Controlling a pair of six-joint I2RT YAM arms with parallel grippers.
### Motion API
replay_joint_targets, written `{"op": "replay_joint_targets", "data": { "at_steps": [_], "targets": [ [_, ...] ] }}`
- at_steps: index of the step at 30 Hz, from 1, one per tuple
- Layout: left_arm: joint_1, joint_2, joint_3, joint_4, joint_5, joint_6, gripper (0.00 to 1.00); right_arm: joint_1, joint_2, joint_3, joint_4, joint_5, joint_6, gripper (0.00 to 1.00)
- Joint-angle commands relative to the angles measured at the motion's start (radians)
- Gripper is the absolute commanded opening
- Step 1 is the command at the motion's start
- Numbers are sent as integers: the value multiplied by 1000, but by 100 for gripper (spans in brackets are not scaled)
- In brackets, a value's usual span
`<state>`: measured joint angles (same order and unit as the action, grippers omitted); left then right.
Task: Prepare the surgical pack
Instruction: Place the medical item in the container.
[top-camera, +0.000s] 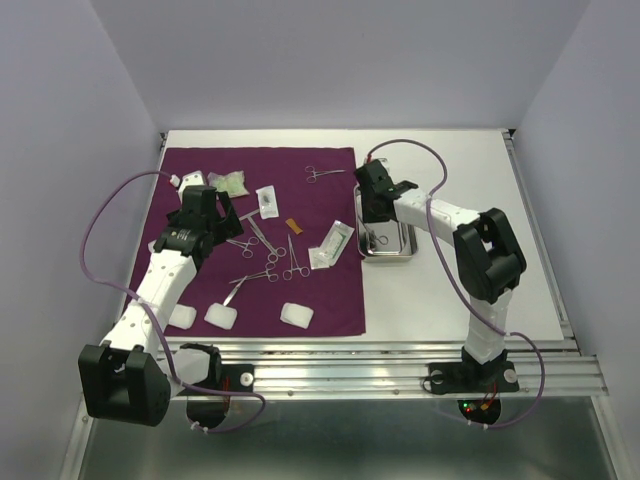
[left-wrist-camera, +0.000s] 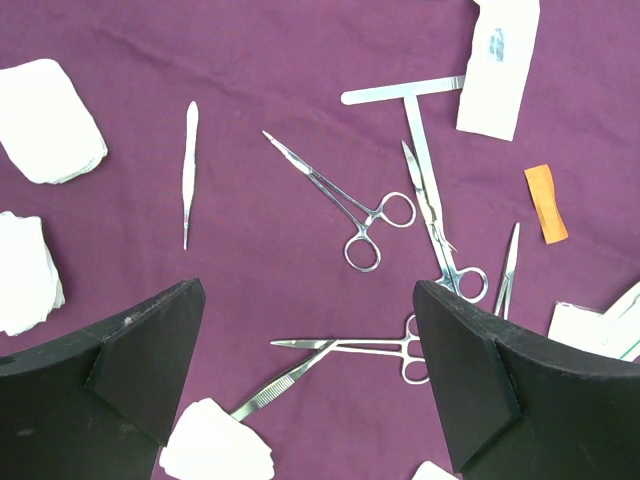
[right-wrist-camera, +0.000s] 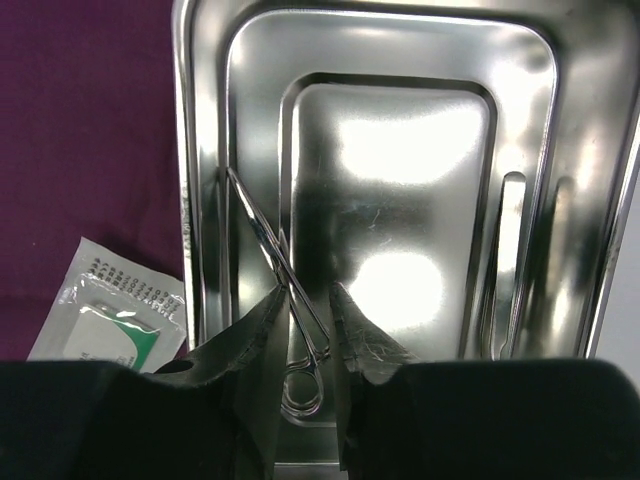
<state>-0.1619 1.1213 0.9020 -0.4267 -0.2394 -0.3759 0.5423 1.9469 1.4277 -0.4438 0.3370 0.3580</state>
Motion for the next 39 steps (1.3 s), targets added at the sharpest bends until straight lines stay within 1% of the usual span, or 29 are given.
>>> {"op": "replay_joint_targets", "data": {
  "at_steps": [1,5,6,8,11,15,19,25,33,36,39],
  "targets": [
    [-4,-8,32,19,-1,6,99,-8,-45,71,16,19,-28,29],
    [-4,-2,32,23,2,8,99,-8,-17,149,-6,13,-51,29],
    [-4,3,34,23,2,9,99,-8,-6,157,-10,16,-54,29],
    [-4,5,35,25,3,11,99,-8,0,168,-12,17,-63,33],
    [-4,11,38,26,3,15,99,-8,7,180,-24,27,-71,33],
    [-4,18,41,28,2,19,99,-8,3,165,-24,2,-80,33],
    [-4,23,46,28,3,19,99,-19,6,107,-22,-47,-91,37],
    [-4,25,41,31,6,15,99,-28,7,42,-13,-87,-103,38],
    [-4,29,46,32,12,9,99,-38,38,20,0,-159,-123,39],
    [-5,31,48,31,14,8,99,-38,47,16,7,-173,-128,42],
    [-5,35,51,31,15,5,99,-38,63,14,8,-190,-137,42]
  ]
}}
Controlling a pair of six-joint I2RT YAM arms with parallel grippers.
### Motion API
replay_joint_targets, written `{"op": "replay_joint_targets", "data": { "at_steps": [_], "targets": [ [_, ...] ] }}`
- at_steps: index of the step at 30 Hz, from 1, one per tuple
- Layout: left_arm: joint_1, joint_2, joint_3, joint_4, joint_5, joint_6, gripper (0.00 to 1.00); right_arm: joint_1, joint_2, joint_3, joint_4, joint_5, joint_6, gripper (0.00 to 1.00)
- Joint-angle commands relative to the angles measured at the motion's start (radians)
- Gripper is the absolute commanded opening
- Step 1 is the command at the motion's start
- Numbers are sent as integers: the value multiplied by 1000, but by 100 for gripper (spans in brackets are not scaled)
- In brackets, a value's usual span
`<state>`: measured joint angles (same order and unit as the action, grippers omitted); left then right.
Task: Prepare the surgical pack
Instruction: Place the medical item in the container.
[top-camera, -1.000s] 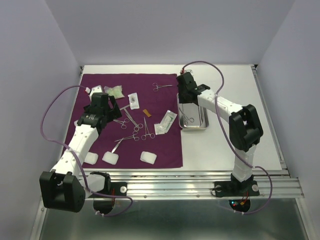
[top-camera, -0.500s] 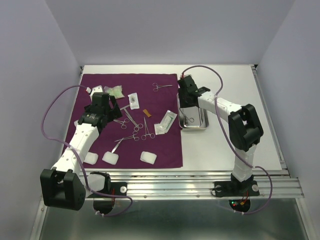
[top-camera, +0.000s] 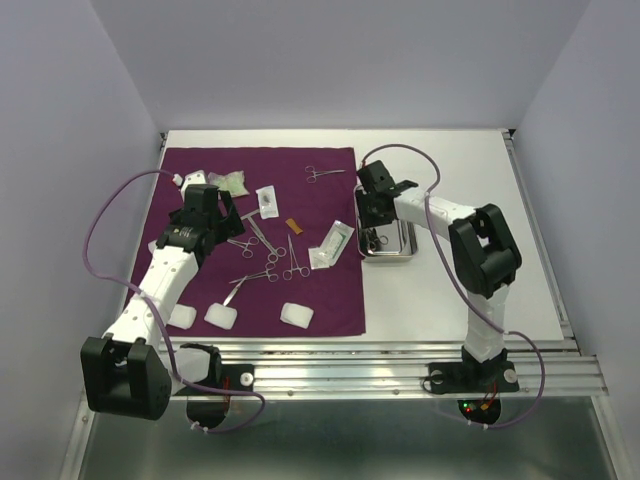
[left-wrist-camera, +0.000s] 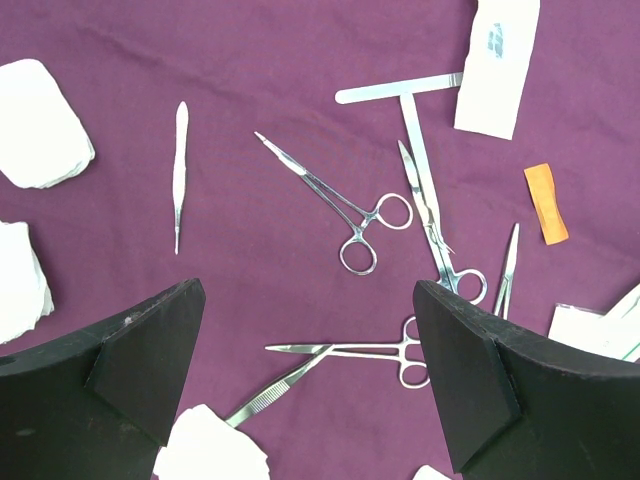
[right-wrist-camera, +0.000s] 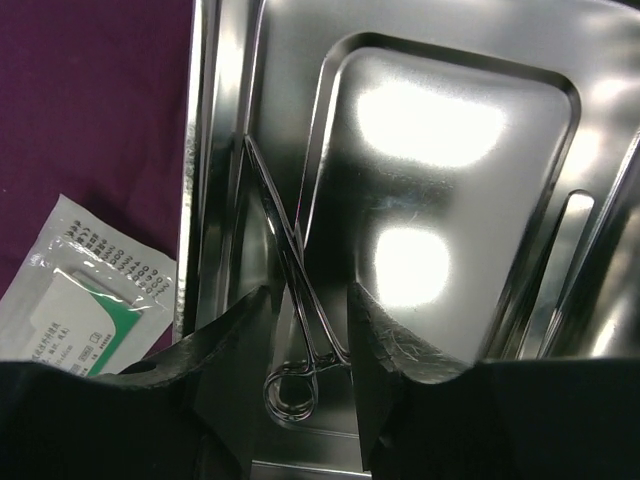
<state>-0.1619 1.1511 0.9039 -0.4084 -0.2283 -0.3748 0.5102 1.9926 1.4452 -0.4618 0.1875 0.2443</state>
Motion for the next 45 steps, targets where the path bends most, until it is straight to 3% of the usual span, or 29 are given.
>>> {"op": "replay_joint_targets", "data": {
  "at_steps": [1,10,22,45],
  "targets": [
    [-5,6,49,11,4,4,99,-6,20,-3,26,-42,-25,42],
    [-5,4,52,8,1,1,99,-15,49,-12,38,-31,-14,38],
    [-7,4,50,6,0,1,99,-15,23,-22,5,21,111,15],
    [-8,-10,36,6,-5,5,99,-15,-32,-91,-64,46,309,13]
  ]
}}
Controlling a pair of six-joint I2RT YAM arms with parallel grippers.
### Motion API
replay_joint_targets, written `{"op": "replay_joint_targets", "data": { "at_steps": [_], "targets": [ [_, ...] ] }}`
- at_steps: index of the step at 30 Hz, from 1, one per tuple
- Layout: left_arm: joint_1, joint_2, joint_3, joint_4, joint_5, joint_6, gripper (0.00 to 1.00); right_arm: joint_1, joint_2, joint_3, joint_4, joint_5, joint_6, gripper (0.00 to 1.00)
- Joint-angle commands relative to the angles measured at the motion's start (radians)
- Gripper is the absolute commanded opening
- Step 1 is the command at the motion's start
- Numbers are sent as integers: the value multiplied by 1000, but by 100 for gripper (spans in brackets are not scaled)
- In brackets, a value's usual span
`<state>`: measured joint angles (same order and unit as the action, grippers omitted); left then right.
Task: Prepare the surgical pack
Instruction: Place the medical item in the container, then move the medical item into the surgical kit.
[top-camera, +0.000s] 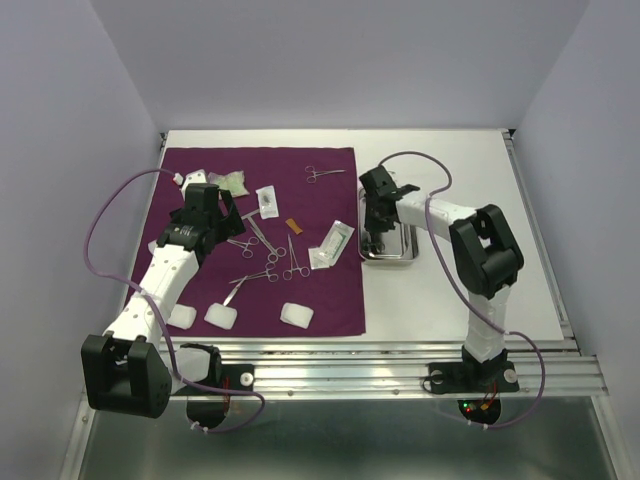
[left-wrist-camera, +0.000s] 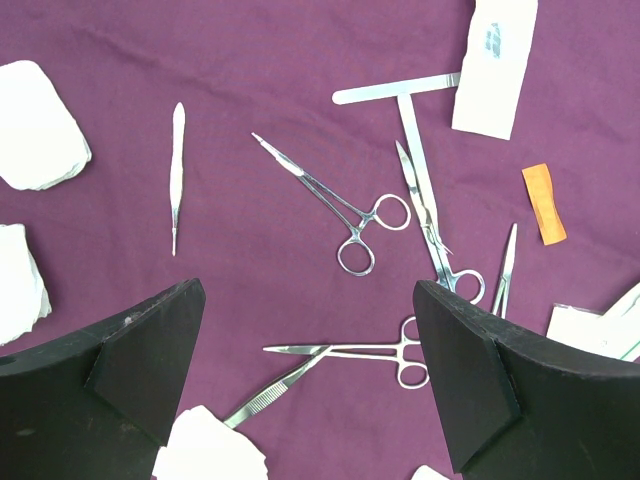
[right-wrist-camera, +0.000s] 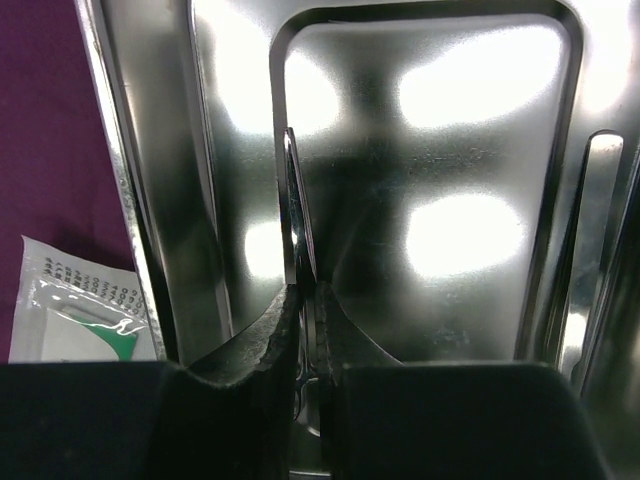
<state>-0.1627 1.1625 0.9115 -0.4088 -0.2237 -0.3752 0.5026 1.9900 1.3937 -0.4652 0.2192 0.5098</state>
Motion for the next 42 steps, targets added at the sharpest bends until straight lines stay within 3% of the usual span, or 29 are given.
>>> {"op": "replay_joint_targets", "data": {
  "at_steps": [1,3,7,8,20,27,31,37,42],
  "targets": [
    [-8,-23,30,5,-9,7,99,-7,-42,-42,-59,17,44,14],
    [-8,-24,29,7,-8,9,99,-7,-63,-48,-52,14,41,18],
    [-8,-26,26,13,-3,10,99,-7,-97,-36,-35,31,15,43],
    [-8,-26,26,16,0,9,99,-7,-100,-26,-36,35,7,44],
    [-11,-34,27,15,-2,12,99,-7,-20,252,-84,72,-149,45],
    [-11,-24,32,16,1,13,99,-7,176,589,-142,66,-293,47],
    [-12,3,50,21,29,19,99,-7,332,843,-225,43,-254,49],
    [-20,66,118,19,37,25,99,-7,527,1103,-210,61,-81,51],
    [-24,124,187,39,64,51,99,-7,566,1066,-43,71,-27,52]
  ]
}}
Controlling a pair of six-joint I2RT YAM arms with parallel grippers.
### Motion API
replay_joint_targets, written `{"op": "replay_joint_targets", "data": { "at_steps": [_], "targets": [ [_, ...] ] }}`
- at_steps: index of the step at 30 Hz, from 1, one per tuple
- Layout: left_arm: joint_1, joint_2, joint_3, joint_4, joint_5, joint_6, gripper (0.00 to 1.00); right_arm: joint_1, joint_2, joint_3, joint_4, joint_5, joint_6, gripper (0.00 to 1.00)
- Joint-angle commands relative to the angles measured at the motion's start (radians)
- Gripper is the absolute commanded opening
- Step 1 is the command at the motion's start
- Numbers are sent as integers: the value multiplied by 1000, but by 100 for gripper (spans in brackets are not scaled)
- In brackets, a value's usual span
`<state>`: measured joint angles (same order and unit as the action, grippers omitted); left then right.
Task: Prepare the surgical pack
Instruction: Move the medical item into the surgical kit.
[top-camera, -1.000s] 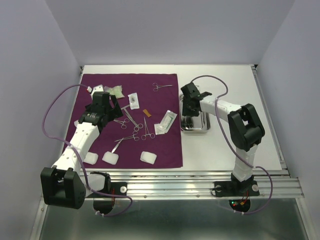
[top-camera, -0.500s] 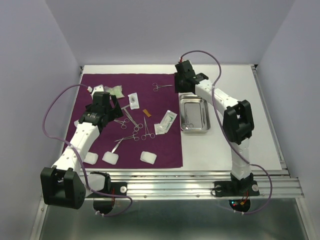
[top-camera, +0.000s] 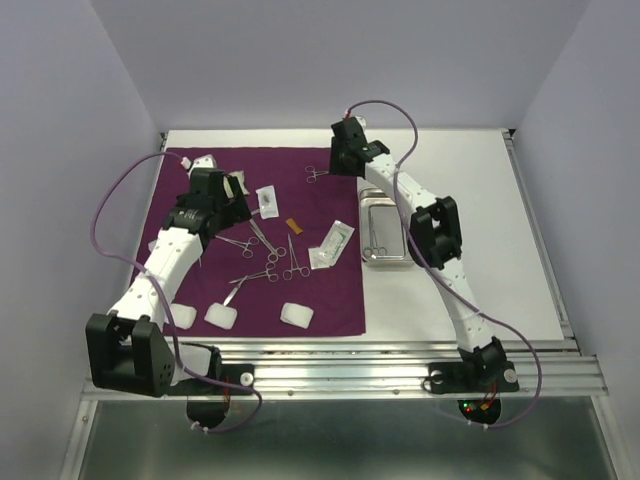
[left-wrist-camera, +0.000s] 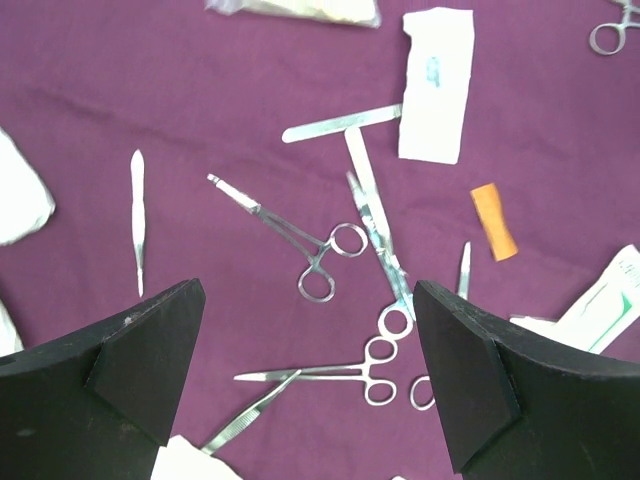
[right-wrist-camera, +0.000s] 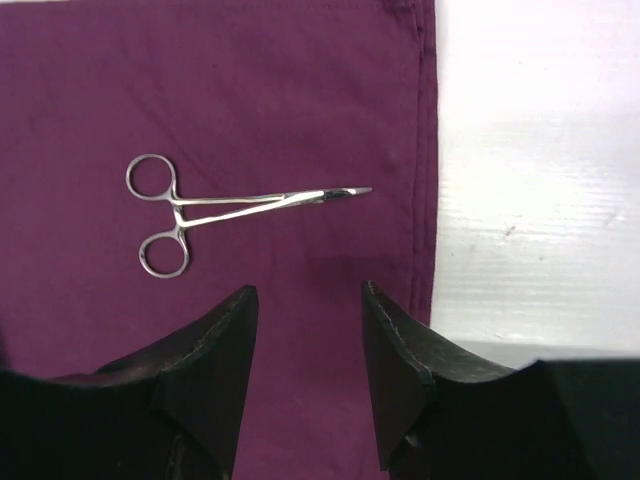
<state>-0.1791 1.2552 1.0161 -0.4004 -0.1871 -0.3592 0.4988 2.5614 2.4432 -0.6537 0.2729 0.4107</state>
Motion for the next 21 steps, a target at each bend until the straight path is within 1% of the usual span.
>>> {"op": "replay_joint_targets", "data": {
  "at_steps": [1,3,5,8,10,13,16,21],
  "targets": [
    [-10,45,97,32,34,42,99,-3,-4,5,173,17,71,53],
    [-17,73,146,37,41,45,99,-3,6,2,210,17,65,56],
    [-36,118,192,43,54,46,99,-3,19,-9,283,-14,54,60],
    [-69,180,255,38,55,48,99,-3,49,0,350,-50,50,64],
    [-86,207,282,35,54,45,99,-3,74,19,373,-66,53,66],
    [-115,256,315,40,67,40,99,-3,123,40,443,-129,79,70],
    [-137,298,360,38,84,40,99,-3,161,57,483,-190,126,71],
    [-151,323,409,26,89,49,99,-3,203,80,497,-219,135,72]
  ]
}}
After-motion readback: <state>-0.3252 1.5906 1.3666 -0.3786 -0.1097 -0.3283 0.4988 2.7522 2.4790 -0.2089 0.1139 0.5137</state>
